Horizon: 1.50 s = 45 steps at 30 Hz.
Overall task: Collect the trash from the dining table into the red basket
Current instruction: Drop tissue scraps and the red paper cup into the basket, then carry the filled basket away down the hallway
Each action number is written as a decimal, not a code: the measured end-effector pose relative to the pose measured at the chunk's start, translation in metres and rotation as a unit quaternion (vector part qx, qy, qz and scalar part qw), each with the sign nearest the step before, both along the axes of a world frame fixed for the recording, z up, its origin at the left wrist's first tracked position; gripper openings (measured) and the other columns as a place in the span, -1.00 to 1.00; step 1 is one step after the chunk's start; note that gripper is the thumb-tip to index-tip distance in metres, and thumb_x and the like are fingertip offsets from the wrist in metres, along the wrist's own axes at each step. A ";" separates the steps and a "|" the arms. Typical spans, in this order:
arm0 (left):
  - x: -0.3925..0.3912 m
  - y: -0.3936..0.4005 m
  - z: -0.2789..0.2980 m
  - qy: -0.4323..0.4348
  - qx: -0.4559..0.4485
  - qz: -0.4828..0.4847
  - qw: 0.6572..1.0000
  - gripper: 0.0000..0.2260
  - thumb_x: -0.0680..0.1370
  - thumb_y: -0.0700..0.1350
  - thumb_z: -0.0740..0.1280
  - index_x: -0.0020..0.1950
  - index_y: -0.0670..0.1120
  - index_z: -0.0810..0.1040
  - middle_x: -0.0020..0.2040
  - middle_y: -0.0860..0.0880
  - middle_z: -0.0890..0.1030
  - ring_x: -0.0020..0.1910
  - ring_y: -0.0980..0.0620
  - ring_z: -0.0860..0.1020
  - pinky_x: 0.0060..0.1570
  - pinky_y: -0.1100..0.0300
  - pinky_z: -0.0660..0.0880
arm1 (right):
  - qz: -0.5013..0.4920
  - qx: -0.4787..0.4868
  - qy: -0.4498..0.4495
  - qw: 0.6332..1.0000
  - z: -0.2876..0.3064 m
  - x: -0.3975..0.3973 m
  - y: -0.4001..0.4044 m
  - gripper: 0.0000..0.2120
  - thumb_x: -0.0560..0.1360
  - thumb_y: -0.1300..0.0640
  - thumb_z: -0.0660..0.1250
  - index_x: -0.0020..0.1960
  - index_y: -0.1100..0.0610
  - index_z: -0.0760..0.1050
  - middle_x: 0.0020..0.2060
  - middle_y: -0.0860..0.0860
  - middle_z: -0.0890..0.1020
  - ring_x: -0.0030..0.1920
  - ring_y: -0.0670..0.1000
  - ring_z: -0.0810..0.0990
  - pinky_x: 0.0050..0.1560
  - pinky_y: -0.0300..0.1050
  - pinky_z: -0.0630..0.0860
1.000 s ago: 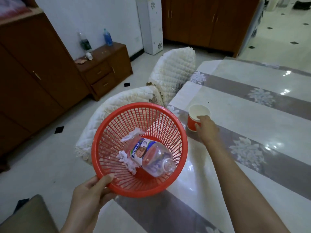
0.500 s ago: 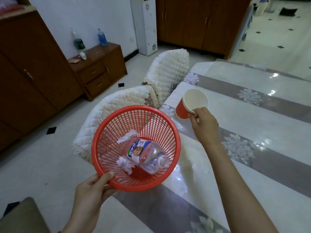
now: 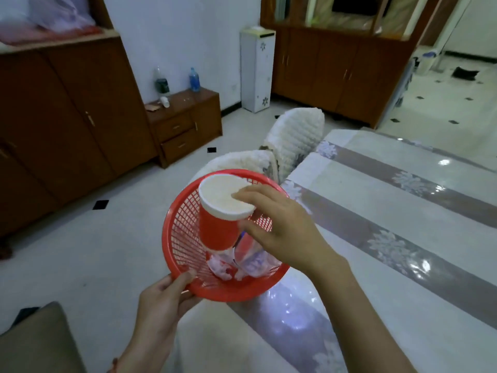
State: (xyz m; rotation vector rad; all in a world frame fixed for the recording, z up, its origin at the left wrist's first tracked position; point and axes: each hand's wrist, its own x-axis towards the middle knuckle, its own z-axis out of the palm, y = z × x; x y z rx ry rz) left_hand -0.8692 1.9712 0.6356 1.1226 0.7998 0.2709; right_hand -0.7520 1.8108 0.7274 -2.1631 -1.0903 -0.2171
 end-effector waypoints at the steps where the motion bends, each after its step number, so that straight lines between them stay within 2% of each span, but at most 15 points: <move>1: -0.009 0.009 0.000 0.000 -0.005 0.005 1.000 -0.93 0.47 -0.28 0.32 -0.17 -0.22 0.59 -0.37 -0.08 0.71 -0.41 0.02 0.67 -0.49 0.28 0.54 | -0.001 -0.027 -0.001 1.000 -0.002 -0.005 0.009 -0.63 0.44 0.10 0.37 0.25 0.06 0.49 0.22 0.00 0.56 0.15 -0.01 0.56 0.12 -0.13 0.49; 6: -0.056 0.070 -0.005 -0.003 -0.011 0.039 0.999 -0.94 0.45 -0.27 0.34 -0.15 -0.23 0.61 -0.31 -0.11 0.72 -0.38 -0.01 0.67 -0.44 0.21 0.58 | -0.084 0.016 0.002 0.996 -0.012 -0.022 0.056 -0.69 0.48 0.06 0.32 0.21 0.08 0.51 0.19 0.02 0.56 0.17 0.00 0.54 0.18 -0.08 0.49; 8: -0.077 0.101 -0.009 -0.007 -0.017 0.051 0.999 -0.94 0.45 -0.27 0.34 -0.13 -0.22 0.61 -0.30 -0.10 0.72 -0.35 -0.01 0.68 -0.44 0.23 0.57 | -0.120 -0.008 0.024 0.992 -0.021 -0.029 0.082 -0.66 0.49 0.03 0.30 0.25 0.05 0.47 0.21 0.00 0.53 0.19 0.01 0.50 0.19 -0.07 0.46; 12: -0.121 0.168 -0.017 0.001 -0.026 0.067 0.997 -0.94 0.45 -0.28 0.35 -0.12 -0.20 0.60 -0.31 -0.08 0.72 -0.35 0.00 0.68 -0.44 0.23 0.57 | -0.169 -0.054 0.145 0.973 -0.049 -0.054 0.149 -0.53 0.48 -0.05 0.28 0.36 0.01 0.34 0.28 0.00 0.49 0.11 0.03 0.57 0.15 0.04 0.52; 14: -0.143 0.205 -0.021 0.009 -0.023 0.075 0.997 -0.94 0.45 -0.29 0.34 -0.13 -0.20 0.60 -0.33 -0.07 0.72 -0.37 0.00 0.68 -0.46 0.23 0.57 | -0.162 -0.018 0.219 0.962 -0.065 -0.070 0.187 -0.58 0.48 -0.01 0.31 0.31 0.04 0.41 0.15 0.03 0.61 -0.07 -0.02 0.61 0.02 -0.14 0.56; 16: -0.163 0.241 -0.027 0.016 -0.015 0.076 0.997 -0.93 0.46 -0.32 0.32 -0.17 -0.21 0.60 -0.37 -0.08 0.71 -0.41 0.01 0.67 -0.50 0.26 0.54 | -0.138 -0.004 0.269 0.953 -0.079 -0.087 0.227 -0.70 0.48 0.07 0.32 0.19 0.07 0.52 -0.03 0.04 0.68 -0.25 -0.19 0.59 -0.25 -0.51 0.47; 17: -0.172 0.259 -0.030 0.024 -0.010 0.076 0.997 -0.92 0.46 -0.32 0.32 -0.19 -0.22 0.60 -0.40 -0.07 0.70 -0.44 0.02 0.66 -0.52 0.27 0.53 | -0.128 -0.002 0.292 0.948 -0.087 -0.094 0.247 -0.75 0.48 0.10 0.31 0.15 0.10 0.56 -0.10 0.03 0.68 -0.29 -0.27 0.56 -0.36 -0.55 0.45; 19: -0.190 0.293 -0.039 0.047 0.000 0.079 0.996 -0.90 0.46 -0.34 0.31 -0.22 -0.24 0.60 -0.44 -0.08 0.68 -0.49 0.03 0.64 -0.54 0.28 0.51 | -0.108 -0.006 0.347 0.932 -0.104 -0.109 0.284 -0.77 0.50 0.08 0.28 0.12 0.13 0.56 -0.18 -0.01 0.67 -0.32 -0.25 0.59 -0.47 -0.48 0.48; 22: -0.210 0.338 -0.055 0.078 0.004 0.084 0.993 -0.88 0.45 -0.35 0.31 -0.27 -0.24 0.60 -0.46 -0.08 0.67 -0.51 0.03 0.62 -0.52 0.23 0.55 | -0.094 -0.027 0.424 0.900 -0.126 -0.126 0.330 -0.78 0.52 0.10 0.26 0.08 0.18 0.56 -0.27 -0.07 0.64 -0.38 -0.15 0.65 -0.49 -0.34 0.54; 25: -0.220 0.375 -0.074 0.111 0.005 0.067 0.992 -0.86 0.45 -0.34 0.31 -0.29 -0.22 0.60 -0.45 -0.08 0.67 -0.51 0.04 0.62 -0.47 0.21 0.54 | -0.112 -0.064 0.471 0.873 -0.144 -0.134 0.365 -0.81 0.49 0.24 0.26 0.02 0.29 0.58 -0.22 0.16 0.68 -0.28 0.11 0.69 -0.29 0.03 0.66; 27: -0.218 0.397 -0.087 0.134 0.001 0.055 0.990 -0.85 0.46 -0.33 0.31 -0.29 -0.22 0.60 -0.46 -0.07 0.67 -0.51 0.04 0.61 -0.47 0.21 0.53 | -0.126 -0.091 0.489 0.858 -0.156 -0.134 0.384 -0.80 0.47 0.30 0.25 0.01 0.34 0.59 -0.16 0.25 0.67 -0.16 0.24 0.68 -0.13 0.18 0.64; 28: -0.215 0.408 -0.094 0.143 -0.005 0.049 0.988 -0.86 0.46 -0.33 0.31 -0.29 -0.21 0.60 -0.45 -0.07 0.67 -0.50 0.03 0.62 -0.45 0.19 0.54 | -0.131 -0.101 0.498 0.851 -0.161 -0.133 0.391 -0.80 0.46 0.31 0.25 0.01 0.36 0.58 -0.15 0.26 0.66 -0.17 0.23 0.68 -0.13 0.16 0.65; 35: -0.154 0.466 -0.122 0.173 0.015 0.029 0.984 -0.84 0.48 -0.16 0.36 -0.27 -0.18 0.61 -0.45 -0.06 0.67 -0.49 0.02 0.63 -0.51 0.23 0.53 | -0.171 -0.093 0.544 0.816 -0.199 -0.088 0.434 -0.81 0.45 0.38 0.19 -0.05 0.37 0.57 -0.28 0.18 0.64 -0.38 0.07 0.63 -0.42 -0.14 0.63; 39: -0.102 0.500 -0.130 0.174 0.058 -0.008 0.983 -0.79 0.50 -0.07 0.34 -0.28 -0.14 0.61 -0.47 -0.02 0.66 -0.49 0.04 0.61 -0.49 0.25 0.50 | -0.200 -0.078 0.562 0.799 -0.217 -0.046 0.461 -0.85 0.45 0.37 0.21 -0.20 0.27 0.53 -0.39 0.08 0.62 -0.52 -0.08 0.60 -0.58 -0.25 0.55; 45: -0.022 0.566 -0.129 0.190 0.100 -0.034 0.976 -0.75 0.53 0.02 0.27 -0.27 -0.03 0.64 -0.37 -0.01 0.67 -0.35 0.00 0.63 -0.41 0.22 0.54 | -0.242 -0.048 0.570 0.783 -0.225 0.021 0.512 -0.90 0.47 0.32 0.24 -0.20 0.23 0.50 -0.17 0.23 0.61 -0.22 0.22 0.64 -0.17 0.13 0.63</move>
